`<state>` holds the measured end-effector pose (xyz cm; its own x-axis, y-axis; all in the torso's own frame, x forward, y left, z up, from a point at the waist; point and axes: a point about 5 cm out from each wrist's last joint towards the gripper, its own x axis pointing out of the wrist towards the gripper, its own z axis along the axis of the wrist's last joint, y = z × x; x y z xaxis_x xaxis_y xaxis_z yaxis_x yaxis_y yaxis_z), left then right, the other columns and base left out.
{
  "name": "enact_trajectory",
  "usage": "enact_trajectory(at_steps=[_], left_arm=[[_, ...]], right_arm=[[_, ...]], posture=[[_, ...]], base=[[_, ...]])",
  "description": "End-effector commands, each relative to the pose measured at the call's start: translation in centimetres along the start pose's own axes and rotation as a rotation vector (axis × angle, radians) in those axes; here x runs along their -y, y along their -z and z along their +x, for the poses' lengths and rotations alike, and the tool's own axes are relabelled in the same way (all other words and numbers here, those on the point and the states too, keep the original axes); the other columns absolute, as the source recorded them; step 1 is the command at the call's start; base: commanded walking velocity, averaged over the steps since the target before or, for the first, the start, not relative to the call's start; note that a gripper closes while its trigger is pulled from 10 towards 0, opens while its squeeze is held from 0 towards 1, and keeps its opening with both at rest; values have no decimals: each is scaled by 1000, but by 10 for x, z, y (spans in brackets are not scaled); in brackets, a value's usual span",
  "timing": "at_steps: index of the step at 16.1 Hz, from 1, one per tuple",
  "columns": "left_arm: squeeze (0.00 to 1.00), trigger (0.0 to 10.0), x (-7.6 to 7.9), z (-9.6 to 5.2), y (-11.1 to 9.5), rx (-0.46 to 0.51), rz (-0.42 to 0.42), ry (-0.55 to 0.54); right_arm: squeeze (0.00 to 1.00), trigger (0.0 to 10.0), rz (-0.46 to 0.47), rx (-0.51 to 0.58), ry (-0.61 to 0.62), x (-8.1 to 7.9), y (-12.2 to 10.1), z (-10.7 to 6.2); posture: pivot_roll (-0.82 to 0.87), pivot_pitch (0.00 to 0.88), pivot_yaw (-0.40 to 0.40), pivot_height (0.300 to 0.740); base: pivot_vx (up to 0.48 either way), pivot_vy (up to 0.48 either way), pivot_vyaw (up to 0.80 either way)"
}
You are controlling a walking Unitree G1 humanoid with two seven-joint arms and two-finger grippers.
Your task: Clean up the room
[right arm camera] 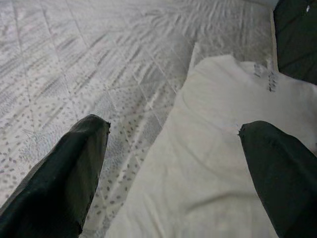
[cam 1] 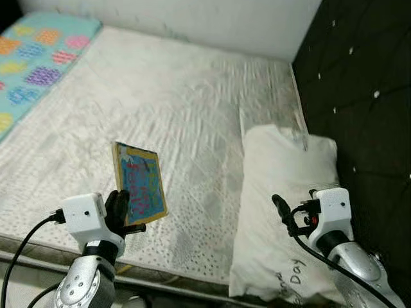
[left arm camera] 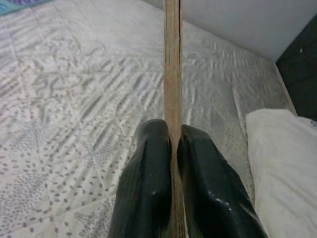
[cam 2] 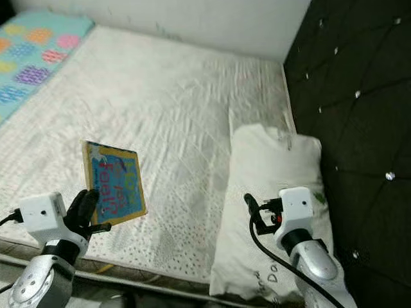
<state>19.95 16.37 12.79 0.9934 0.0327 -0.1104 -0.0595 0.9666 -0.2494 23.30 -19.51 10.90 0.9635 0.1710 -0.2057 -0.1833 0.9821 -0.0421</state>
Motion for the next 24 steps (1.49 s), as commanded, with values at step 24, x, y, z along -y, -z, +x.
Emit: enact_trajectory(at_steps=[24], left_arm=[[0, 10000, 8, 5, -11, 17, -32, 37]], right_arm=[[0, 10000, 37, -11, -23, -2, -6, -2]], posture=[[-61, 238, -111, 740]], base=[[0, 0, 0]])
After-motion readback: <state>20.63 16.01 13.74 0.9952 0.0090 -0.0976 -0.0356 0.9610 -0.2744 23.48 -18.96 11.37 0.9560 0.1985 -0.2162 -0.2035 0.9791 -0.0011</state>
